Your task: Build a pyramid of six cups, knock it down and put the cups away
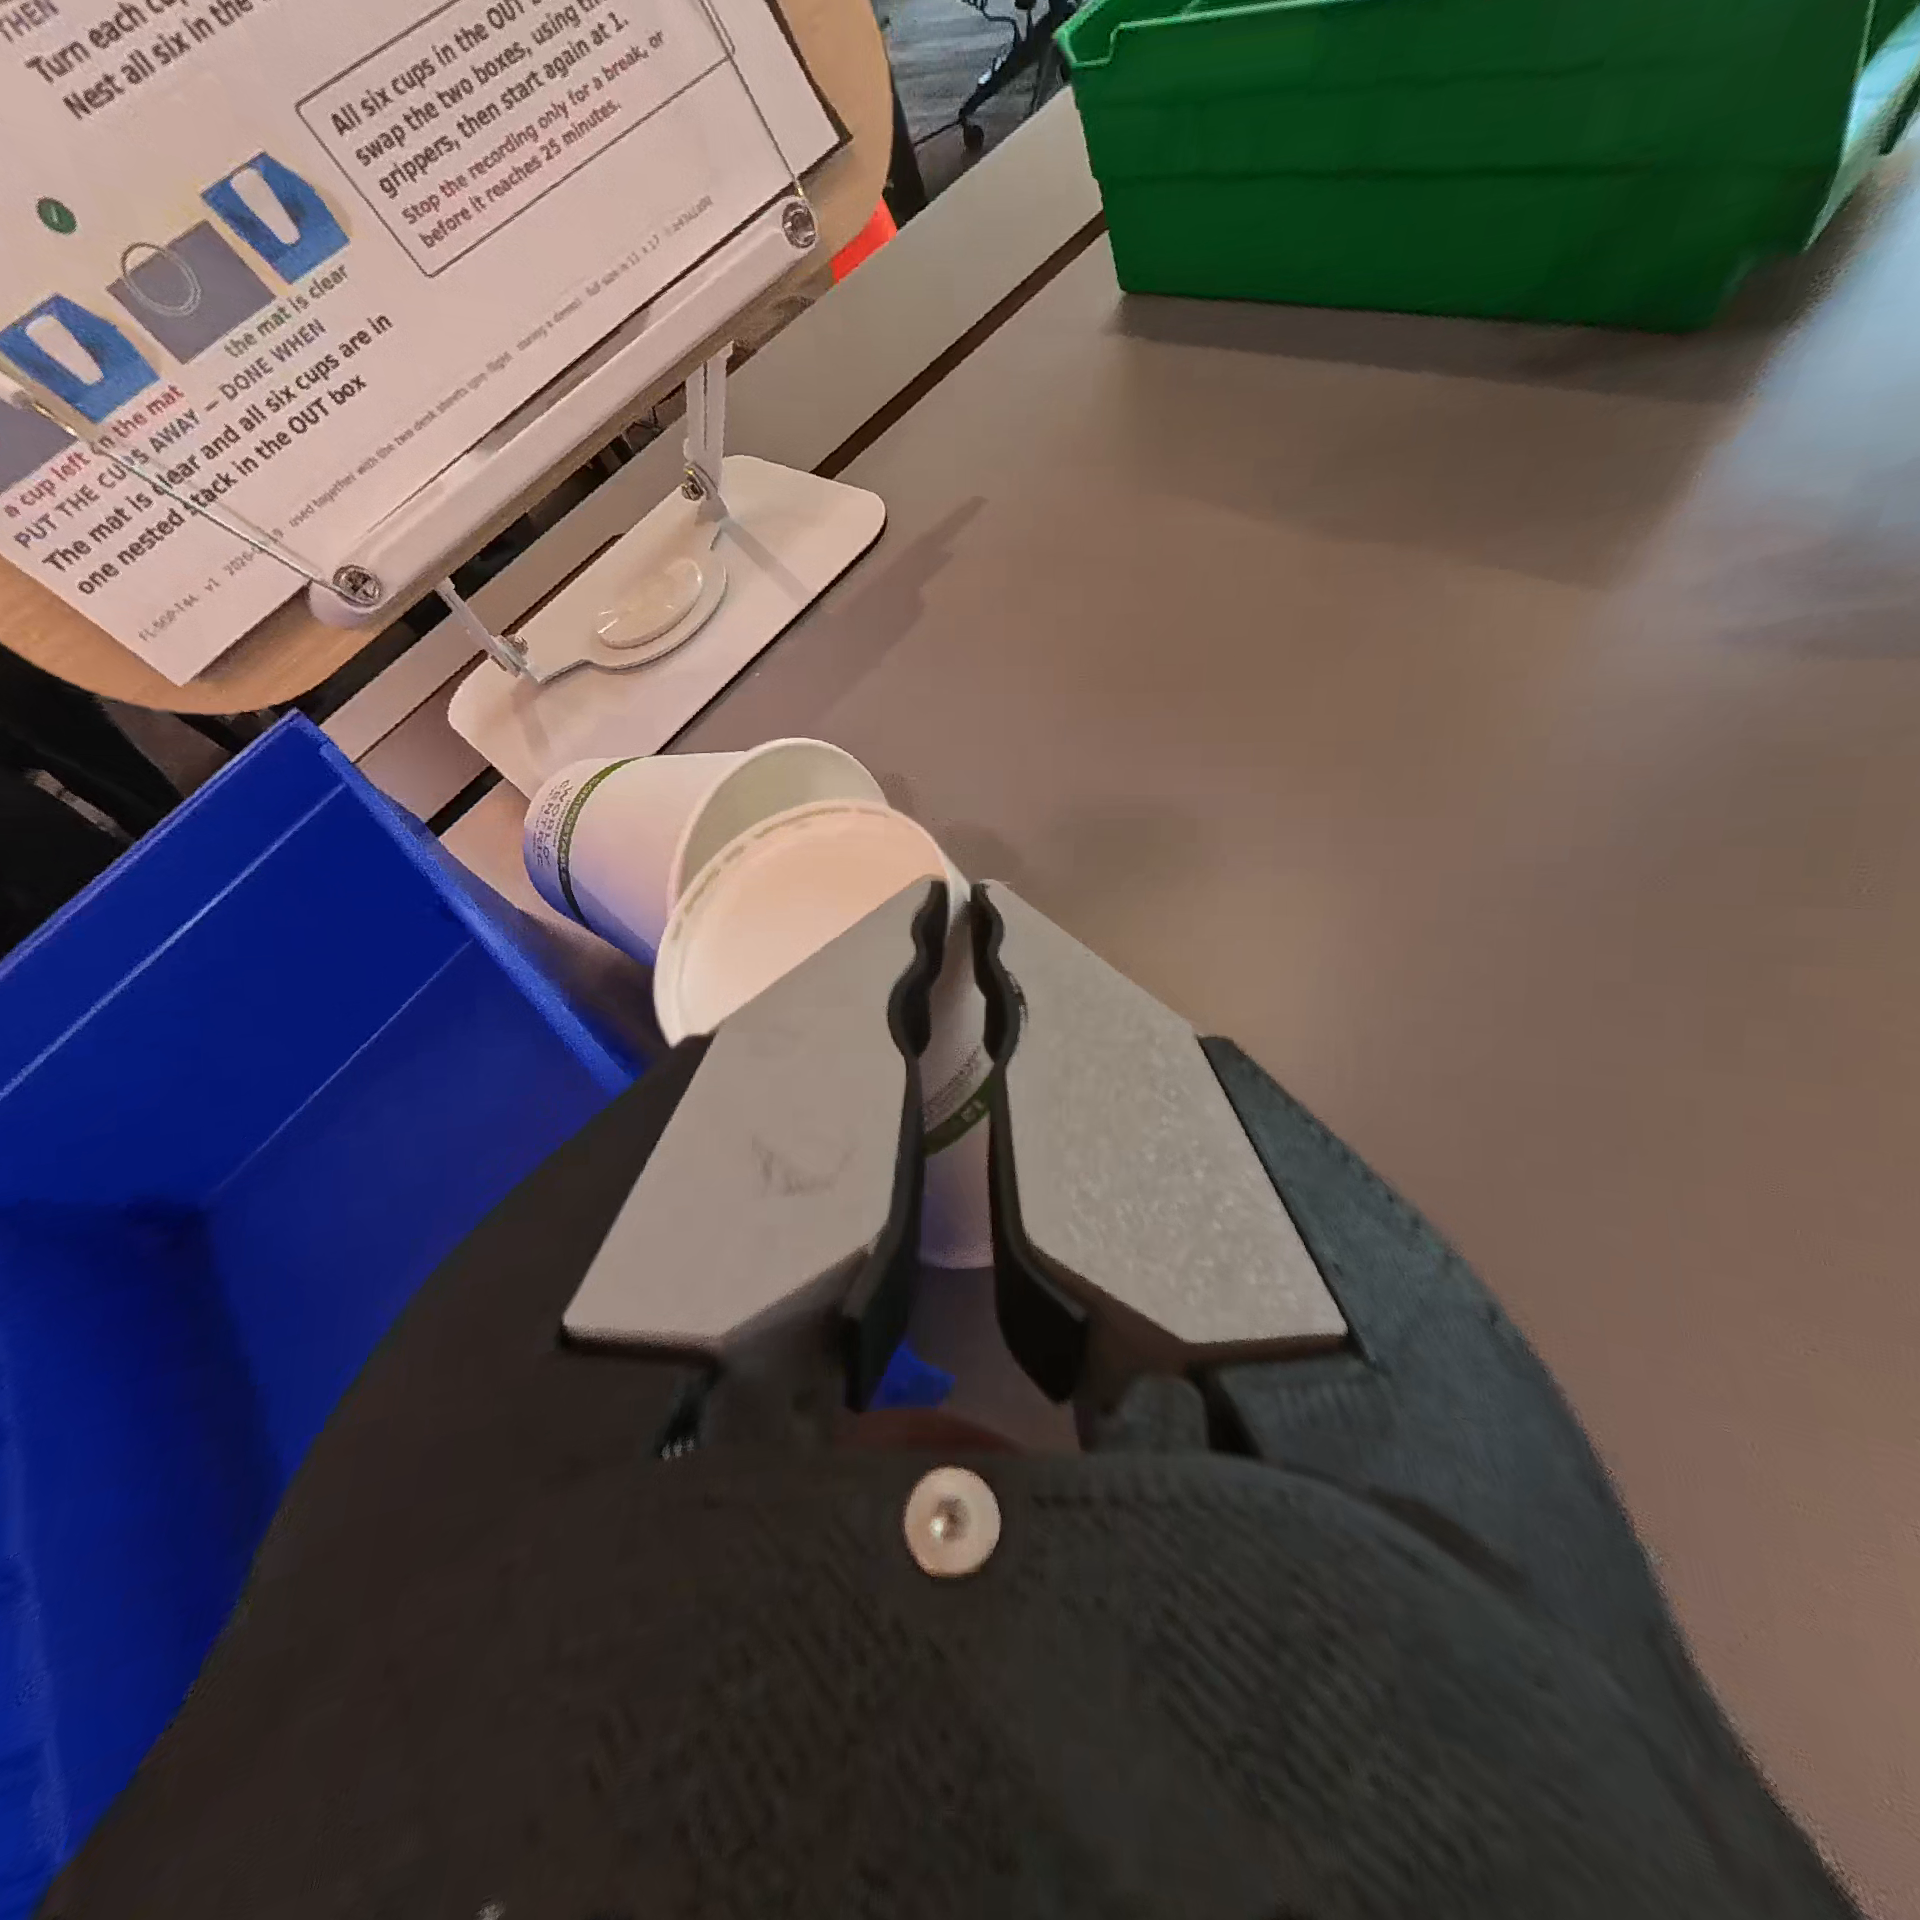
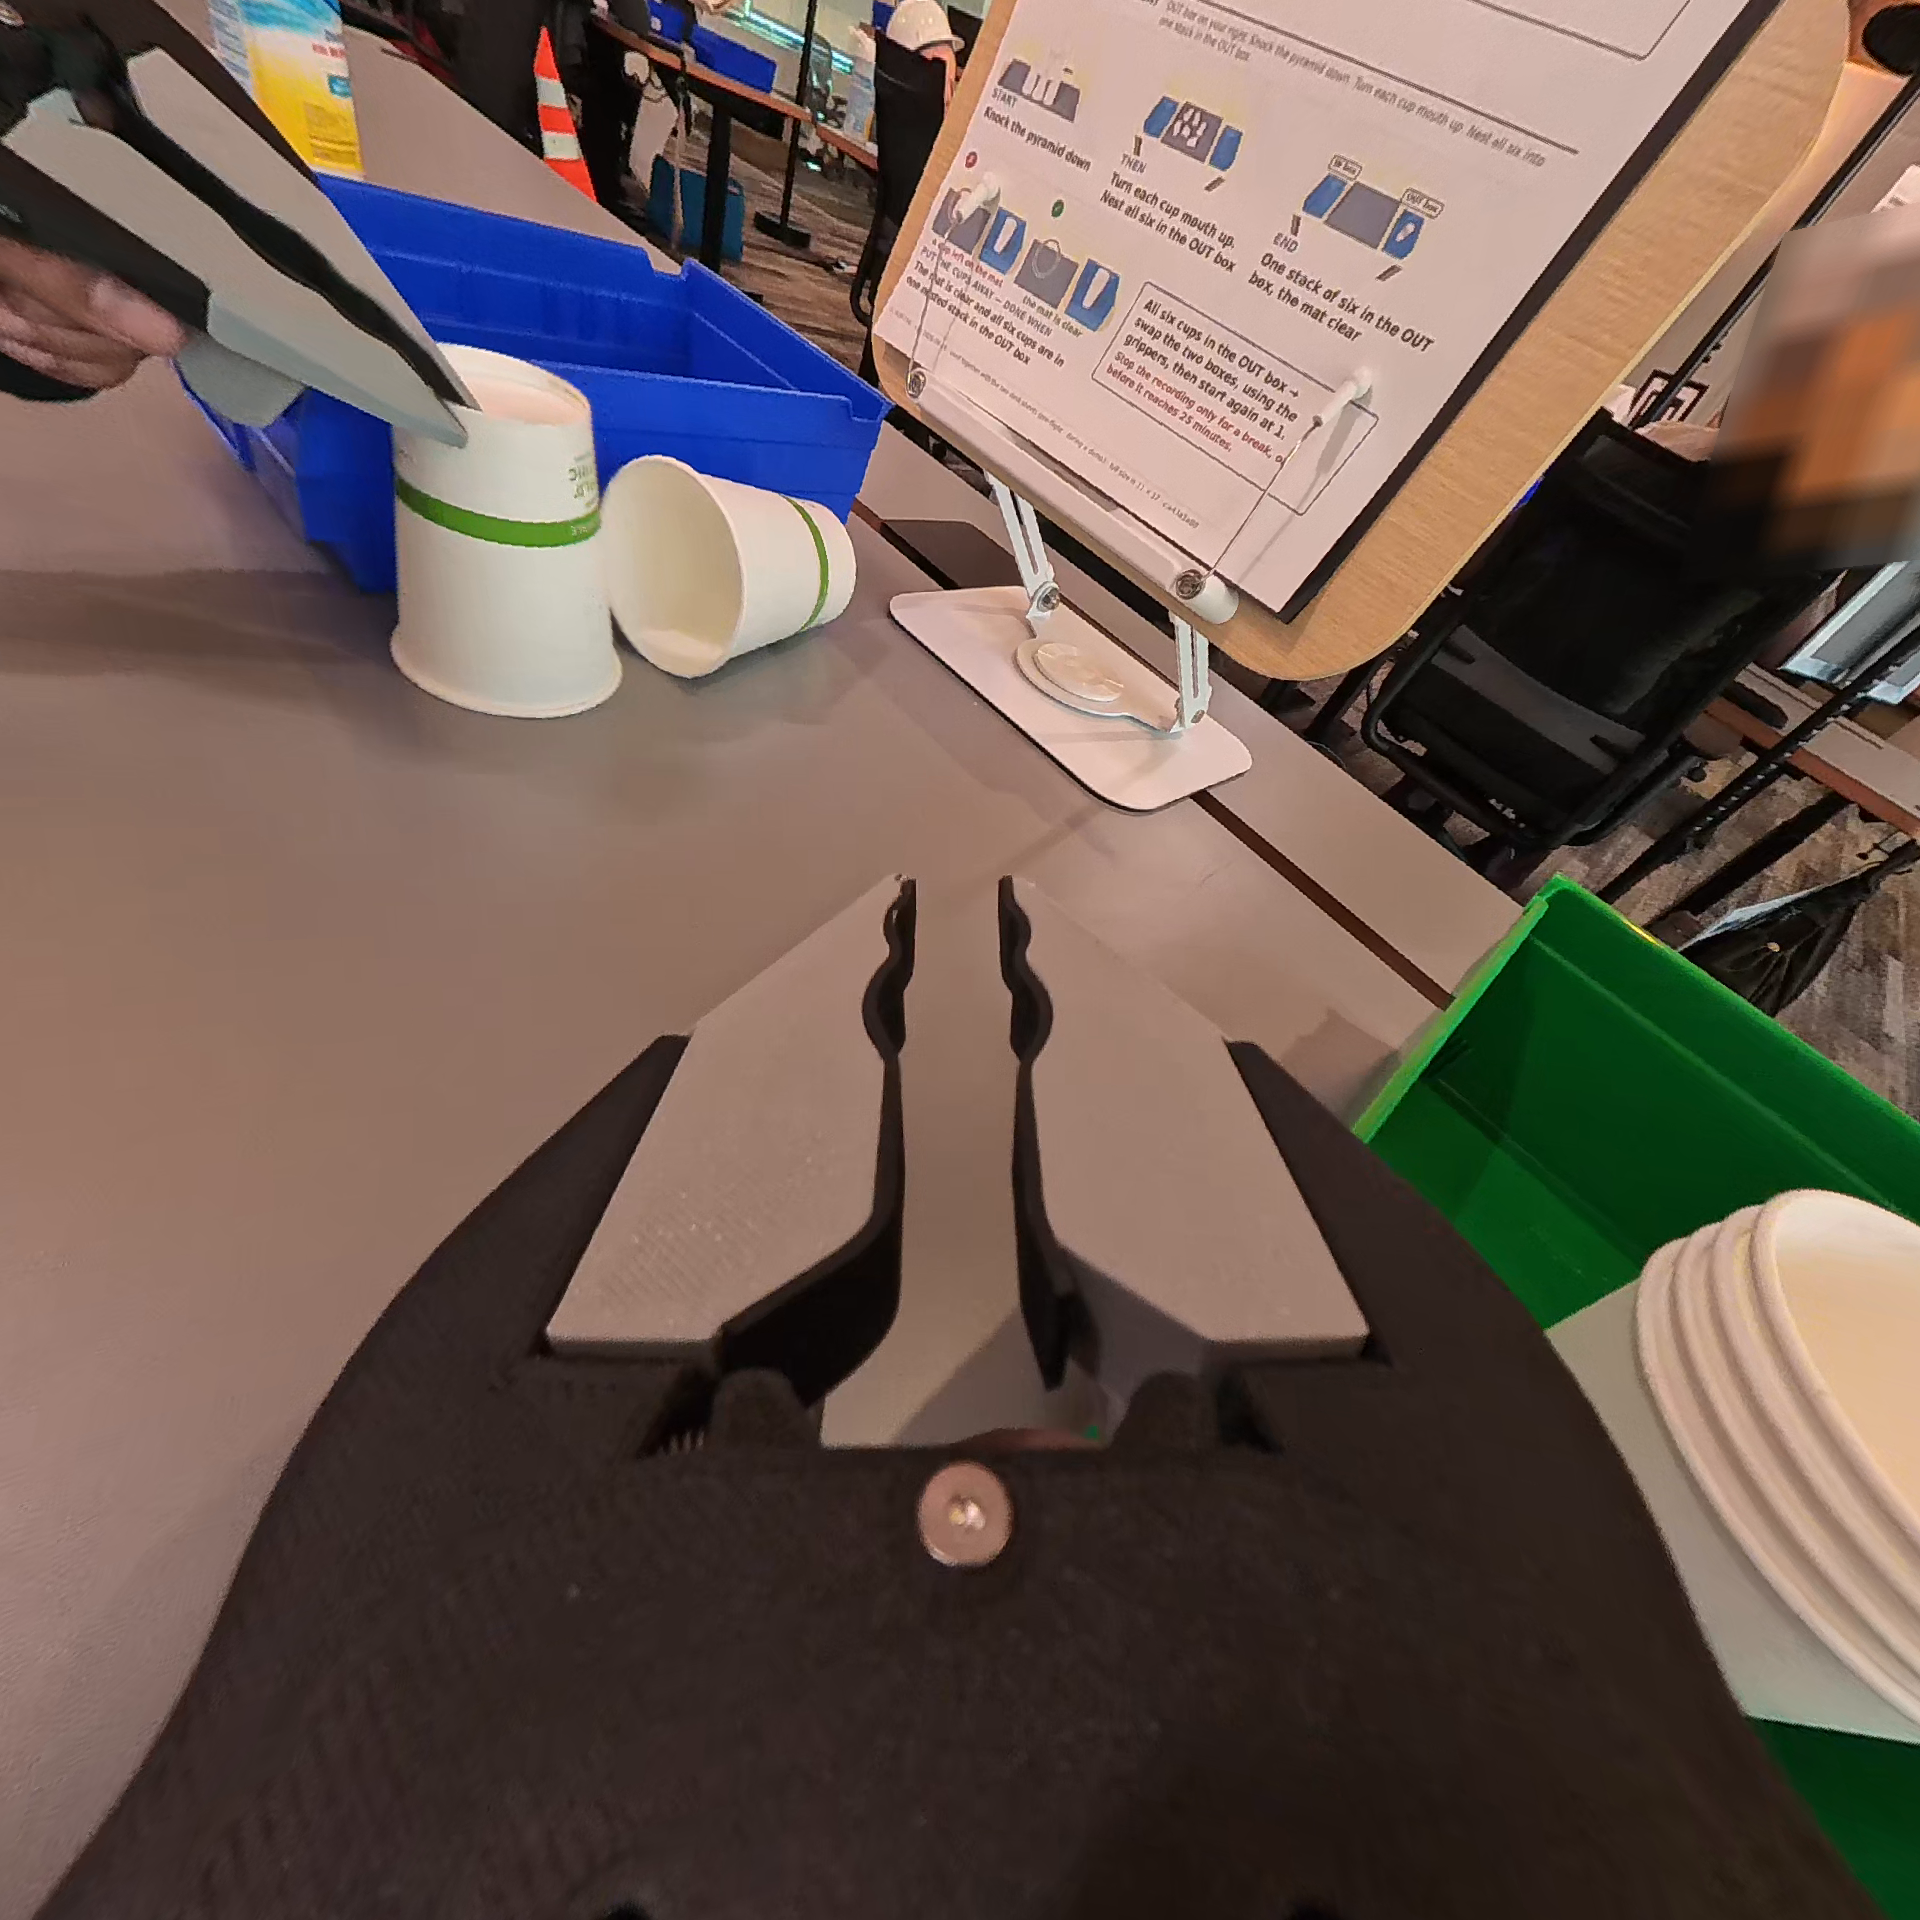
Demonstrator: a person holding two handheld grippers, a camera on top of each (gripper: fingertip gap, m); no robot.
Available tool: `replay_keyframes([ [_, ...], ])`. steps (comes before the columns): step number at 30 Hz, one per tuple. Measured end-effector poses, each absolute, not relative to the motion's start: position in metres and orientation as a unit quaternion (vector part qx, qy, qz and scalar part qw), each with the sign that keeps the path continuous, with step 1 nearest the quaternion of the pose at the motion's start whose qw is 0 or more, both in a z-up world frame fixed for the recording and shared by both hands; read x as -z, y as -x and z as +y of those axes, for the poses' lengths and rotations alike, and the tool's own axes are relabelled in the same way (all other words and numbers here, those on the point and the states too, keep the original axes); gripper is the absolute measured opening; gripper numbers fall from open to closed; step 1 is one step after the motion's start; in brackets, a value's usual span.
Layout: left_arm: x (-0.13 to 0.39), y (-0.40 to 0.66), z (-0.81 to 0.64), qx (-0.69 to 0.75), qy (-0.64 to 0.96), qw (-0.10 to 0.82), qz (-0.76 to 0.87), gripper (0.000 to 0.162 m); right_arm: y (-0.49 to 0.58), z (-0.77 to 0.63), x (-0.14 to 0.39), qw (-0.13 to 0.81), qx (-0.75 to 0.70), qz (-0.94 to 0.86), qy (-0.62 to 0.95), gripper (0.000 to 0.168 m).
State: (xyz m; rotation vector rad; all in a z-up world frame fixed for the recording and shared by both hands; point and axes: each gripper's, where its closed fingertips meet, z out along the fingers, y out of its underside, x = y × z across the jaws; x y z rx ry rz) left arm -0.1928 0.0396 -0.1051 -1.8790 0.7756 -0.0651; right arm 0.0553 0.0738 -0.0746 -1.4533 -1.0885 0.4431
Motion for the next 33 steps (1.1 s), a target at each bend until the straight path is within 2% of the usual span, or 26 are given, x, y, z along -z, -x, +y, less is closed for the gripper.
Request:
replay_keyframes([
  [5,0.097,0.188,0.045,0.022,0.786,0.532,0.315,0.001,-0.055,0.073,0.074,0.594,-0.194,-0.468,0.625,0.013],
  [9,0.048,0.167,0.032,0.085,0.726,0.610,0.306,0.000,-0.049,0.067,0.077,0.580,-0.219,-0.479,0.621,0.015],
  [14,-0.014,0.134,-0.008,0.204,0.622,0.688,0.314,0.000,-0.019,0.013,0.072,0.498,-0.397,-0.523,0.567,0.031],
  [17,-0.031,0.110,-0.030,0.283,0.581,0.690,0.328,0.000,-0.013,-0.002,0.065,0.477,-0.446,-0.522,0.549,0.033],
  [21,-0.046,0.080,-0.049,0.316,0.538,0.702,0.343,0.000,-0.009,-0.024,0.062,0.450,-0.481,-0.545,0.520,0.033],
  [26,-0.044,0.041,-0.058,0.356,0.527,0.692,0.343,0.000,-0.004,-0.043,0.039,0.440,-0.552,-0.523,0.478,0.037],
  [27,-0.042,0.034,-0.057,0.364,0.534,0.685,0.336,0.000,-0.005,-0.045,0.035,0.434,-0.569,-0.514,0.473,0.037],
  [32,-0.016,0.015,-0.046,0.326,0.568,0.667,0.355,0.001,-0.025,-0.040,0.016,0.402,-0.645,-0.465,0.454,0.000],
  [33,-0.004,0.015,-0.040,0.306,0.587,0.654,0.367,0.000,-0.030,-0.031,0.014,0.405,-0.646,-0.450,0.466,0.000],
])
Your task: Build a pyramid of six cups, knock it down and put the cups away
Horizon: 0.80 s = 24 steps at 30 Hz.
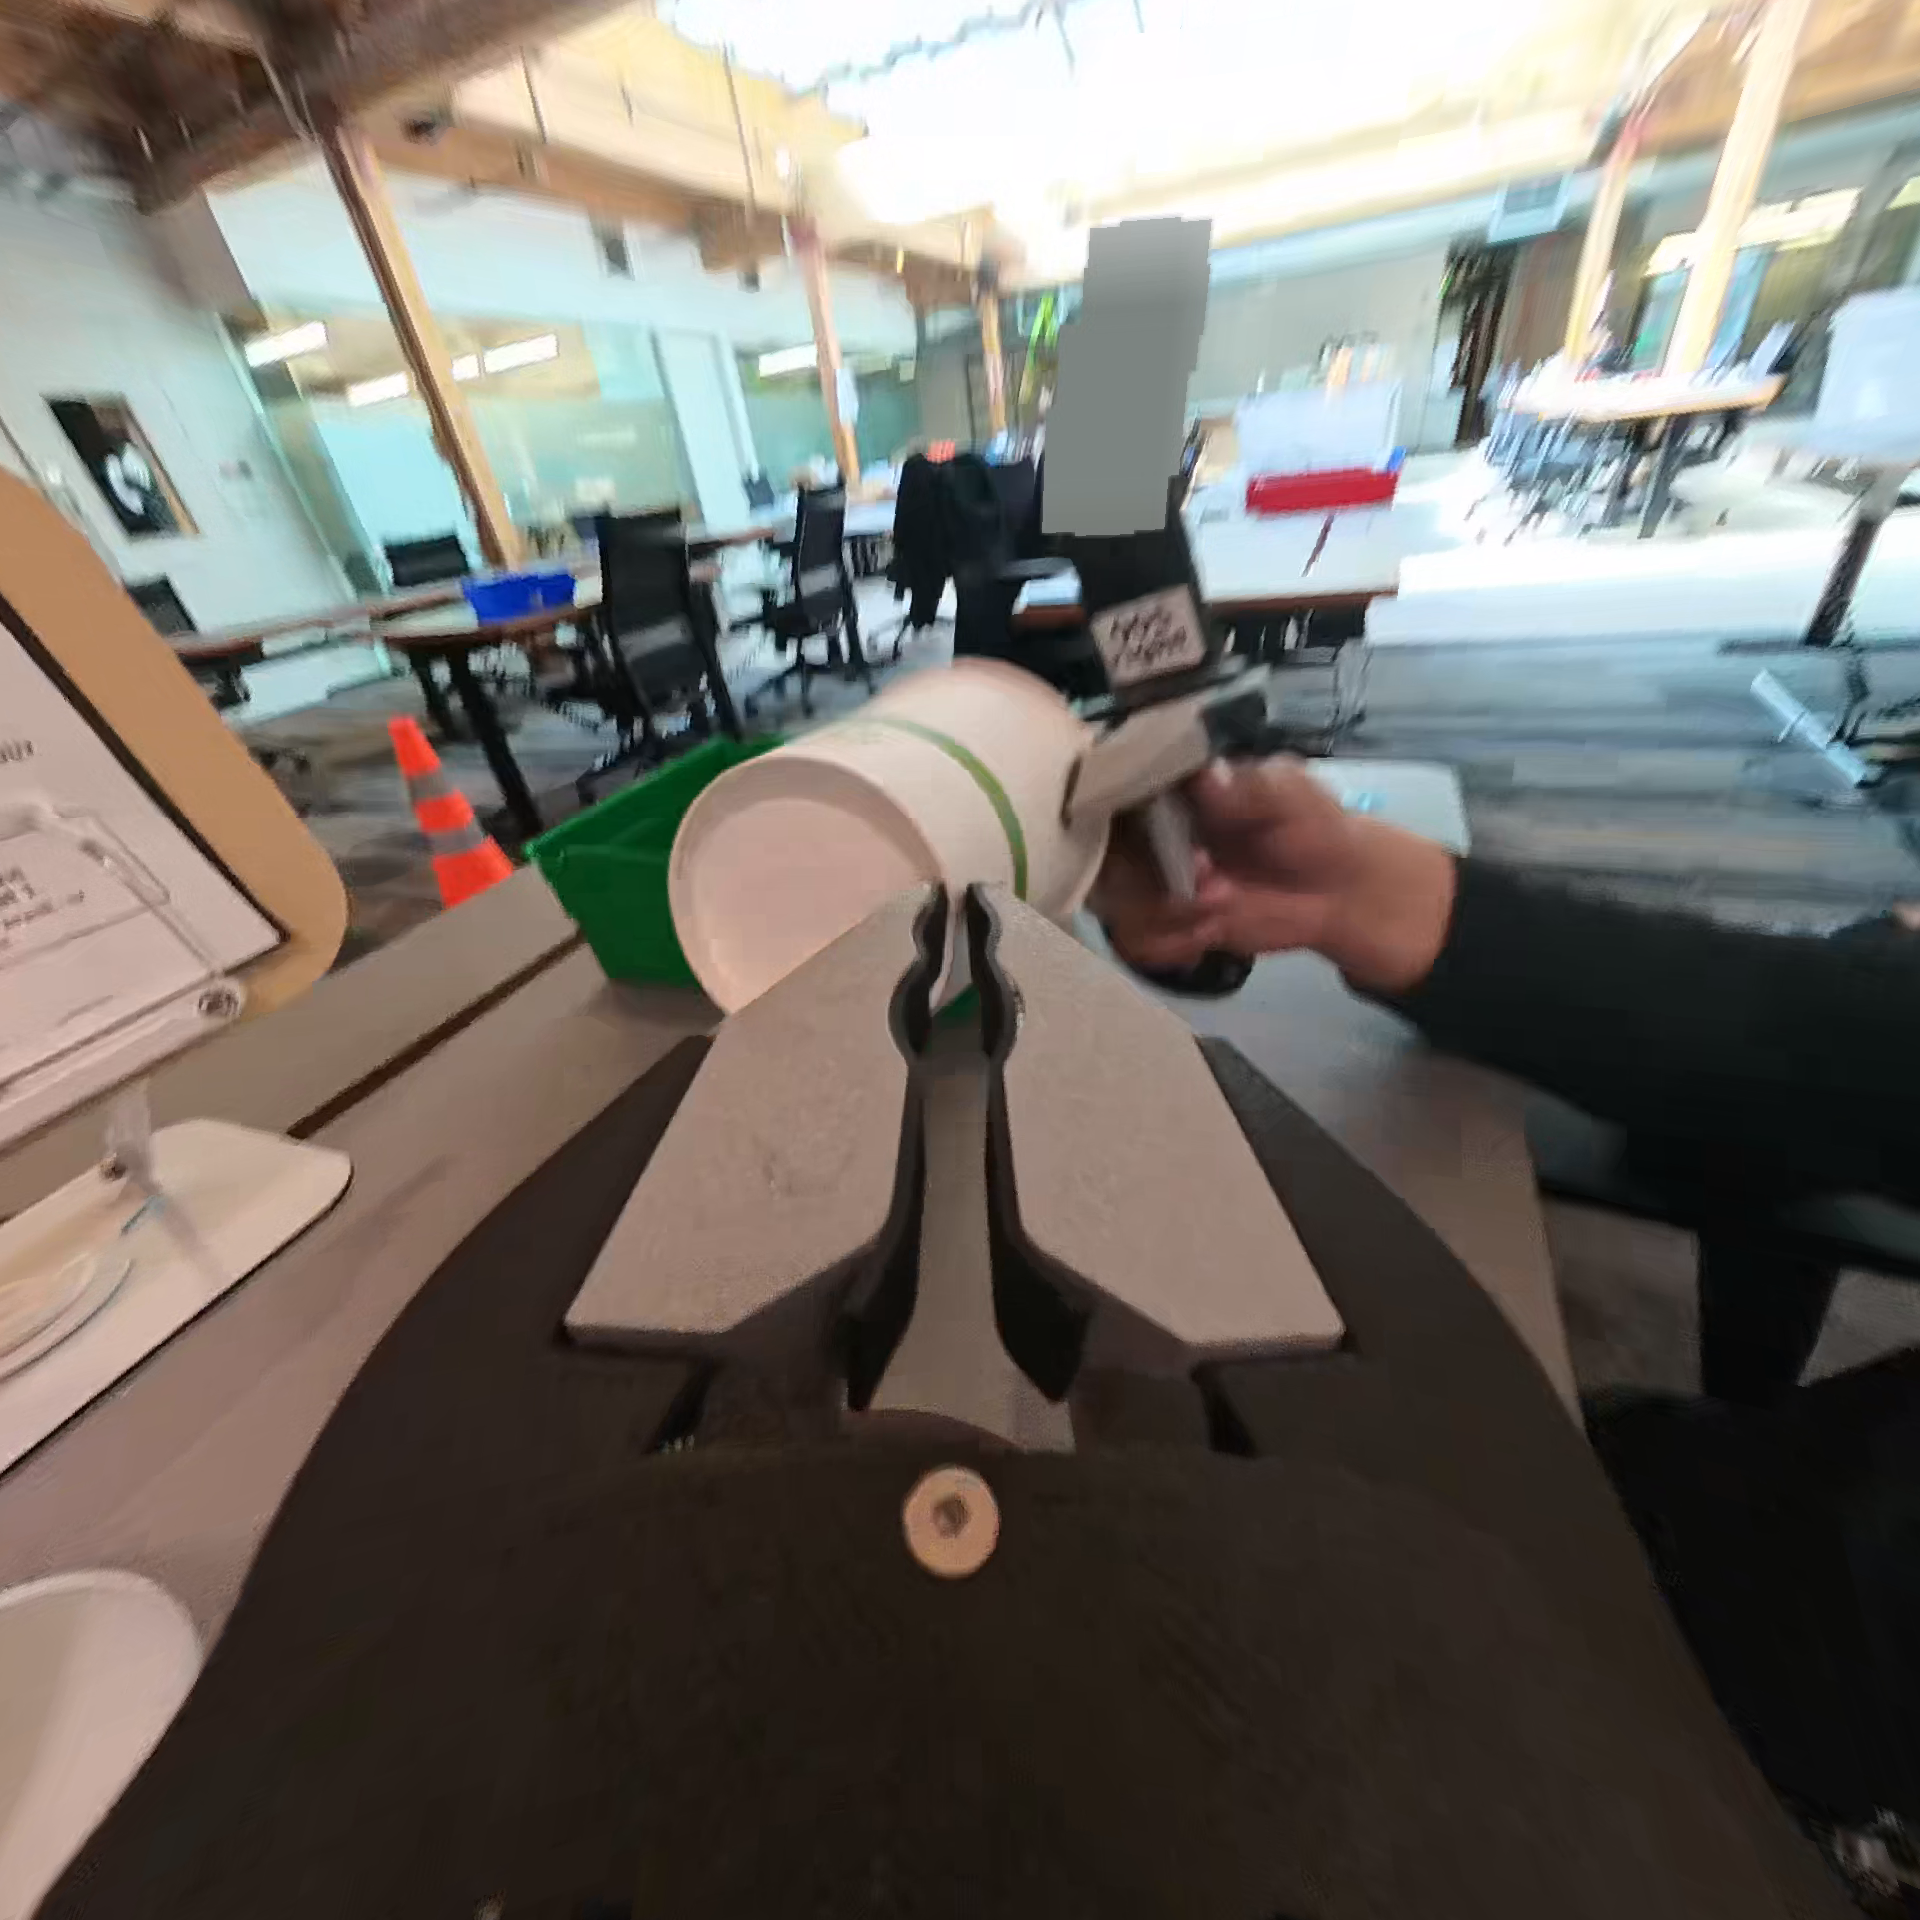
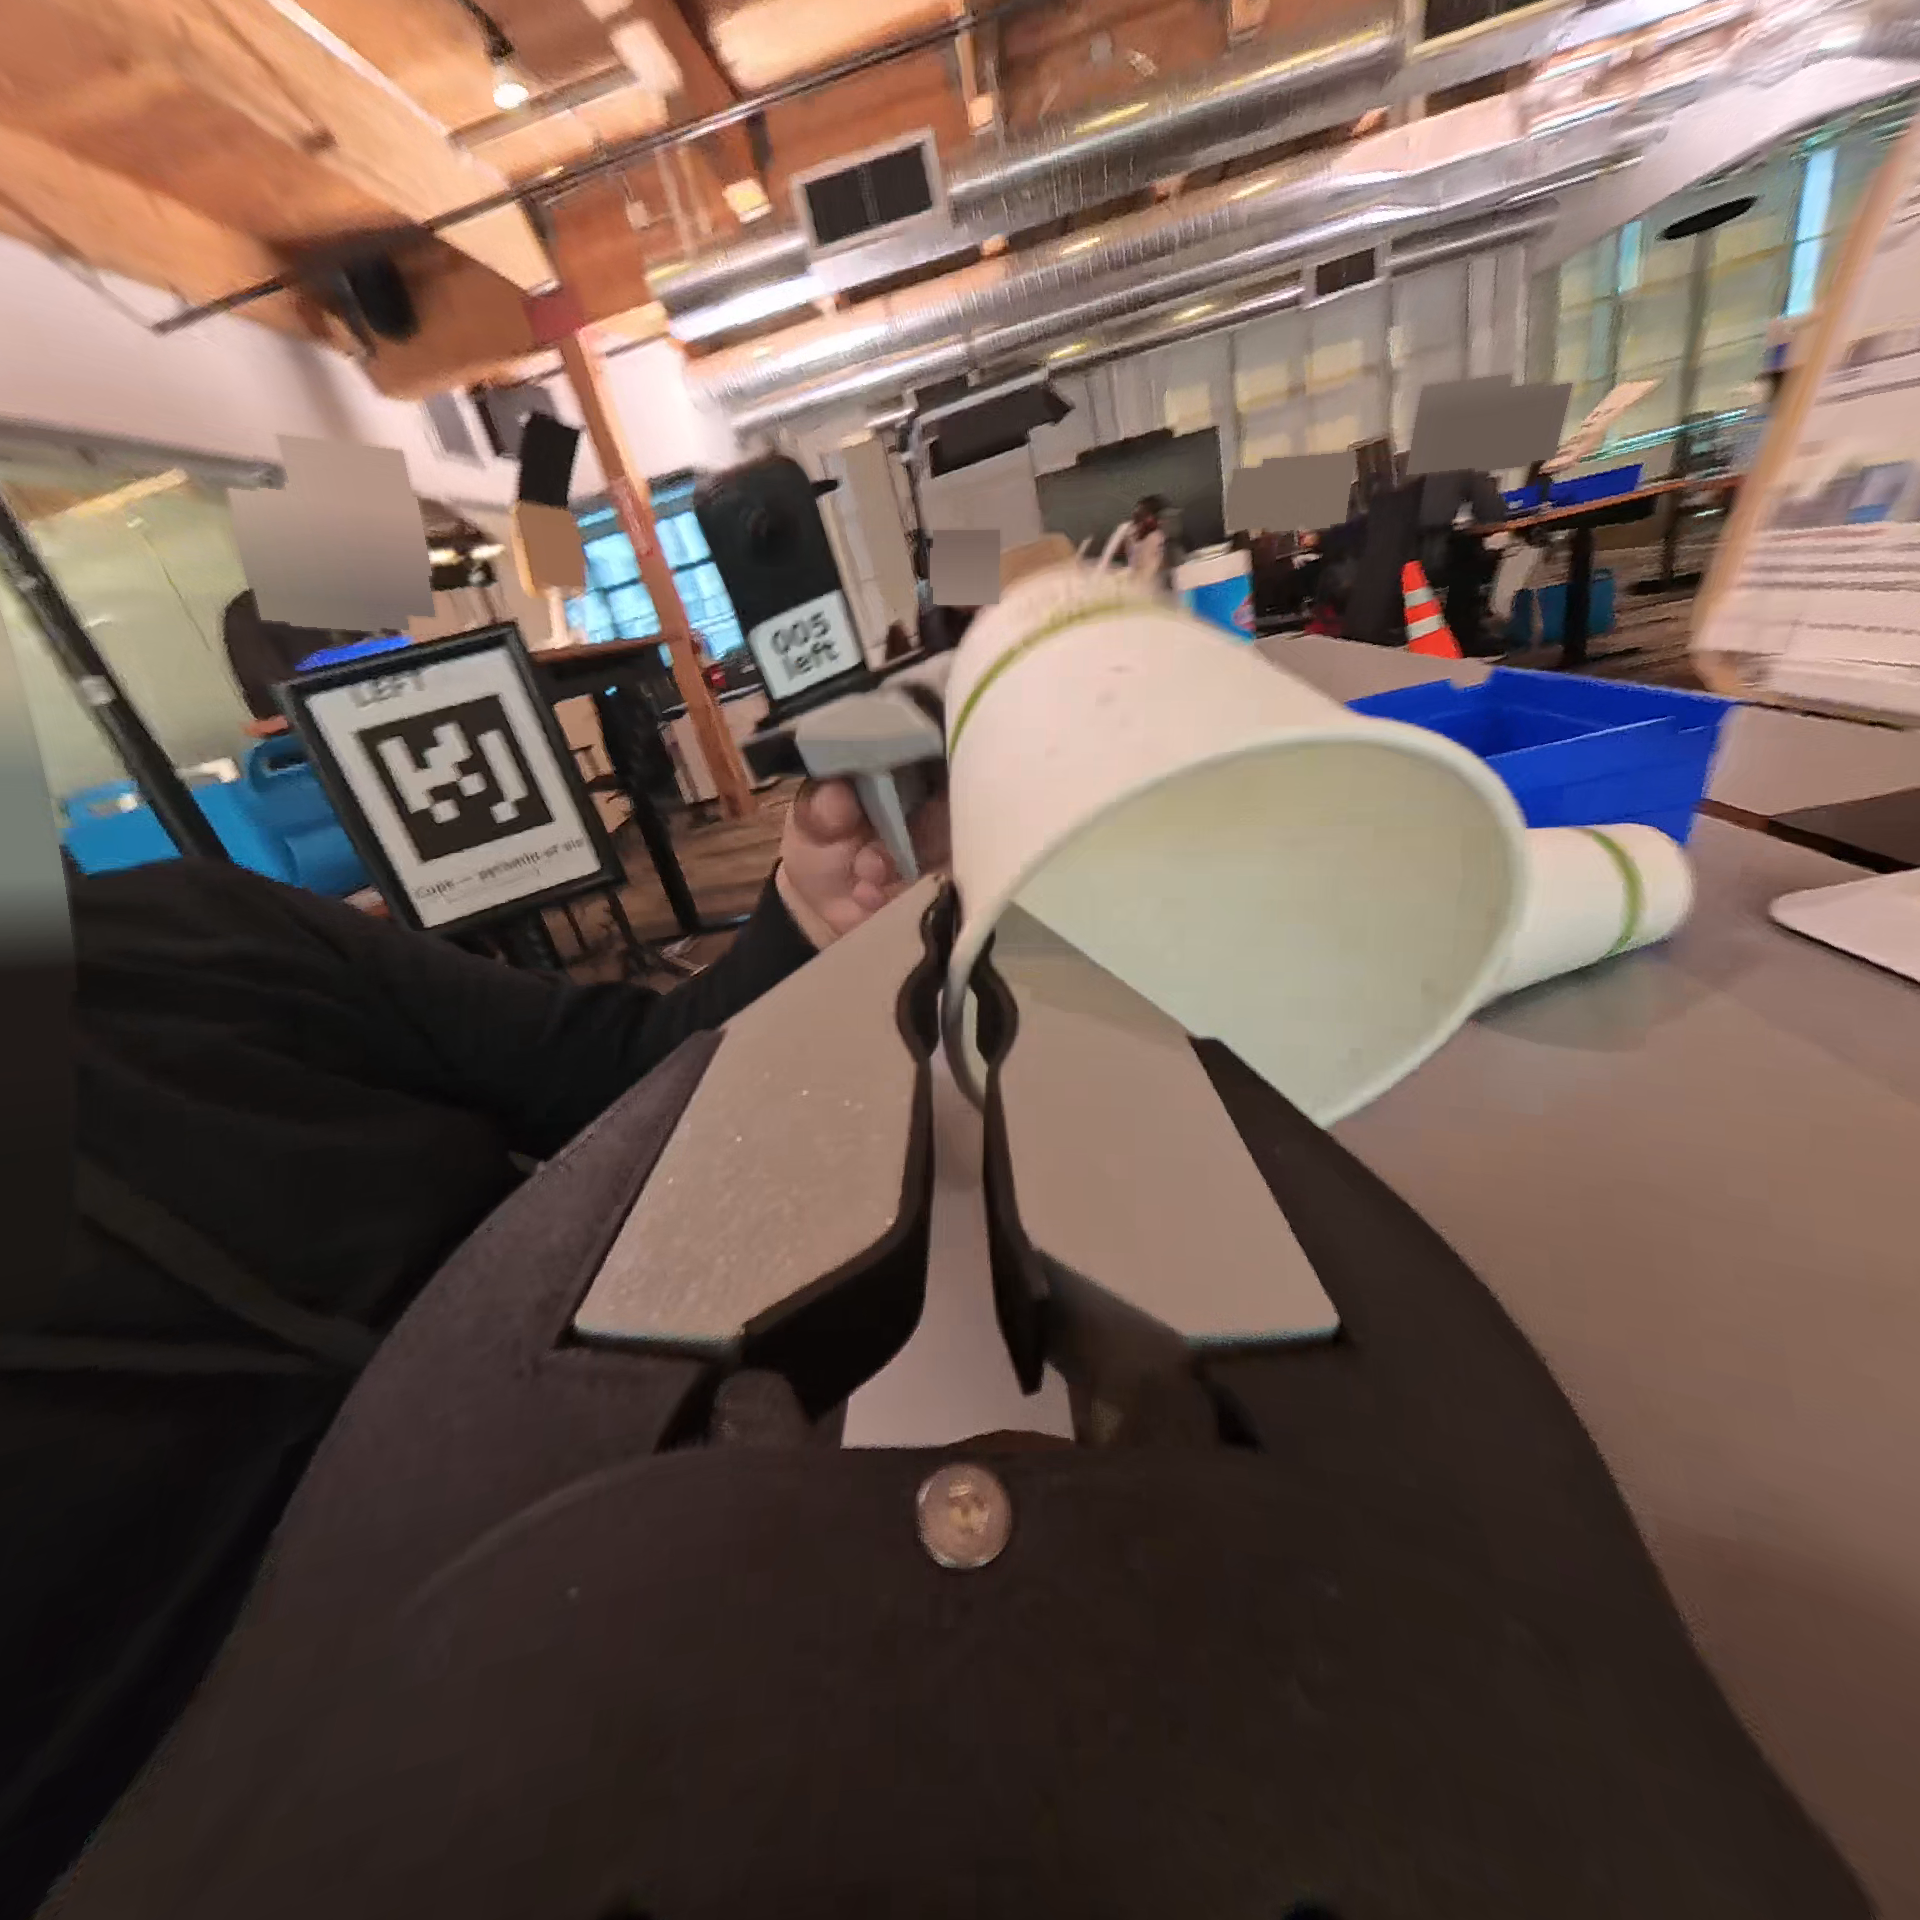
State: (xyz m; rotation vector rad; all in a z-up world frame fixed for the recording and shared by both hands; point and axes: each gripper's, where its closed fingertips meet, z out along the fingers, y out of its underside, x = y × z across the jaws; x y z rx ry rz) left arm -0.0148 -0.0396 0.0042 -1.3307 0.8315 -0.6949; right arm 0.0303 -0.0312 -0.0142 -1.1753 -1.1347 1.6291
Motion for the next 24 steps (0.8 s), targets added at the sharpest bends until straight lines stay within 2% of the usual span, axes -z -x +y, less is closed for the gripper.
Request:
replay_keyframes([
  [3,0.036,0.018,-0.017,0.232,0.651,0.612,0.384,0.000,-0.041,-0.009,0.024,0.429,-0.590,-0.451,0.514,0.000],
  [7,0.059,0.036,0.010,0.135,0.689,0.609,0.370,0.000,-0.075,0.025,0.014,0.521,-0.473,-0.436,0.561,0.000],
  [11,0.084,0.046,0.025,0.077,0.707,0.590,0.384,0.004,-0.155,0.078,-0.009,0.651,-0.269,-0.356,0.614,0.000],
  [13,0.098,0.044,0.031,0.088,0.722,0.575,0.375,0.005,-0.200,0.095,-0.014,0.680,-0.175,-0.317,0.638,0.000],
  [17,0.130,0.029,0.035,0.102,0.753,0.526,0.382,0.013,-0.248,0.110,-0.012,0.672,-0.092,-0.283,0.679,0.000],
  [24,0.151,0.019,0.033,0.032,0.743,0.512,0.430,0.012,-0.243,0.129,0.017,0.612,0.027,-0.316,0.724,0.000],
])
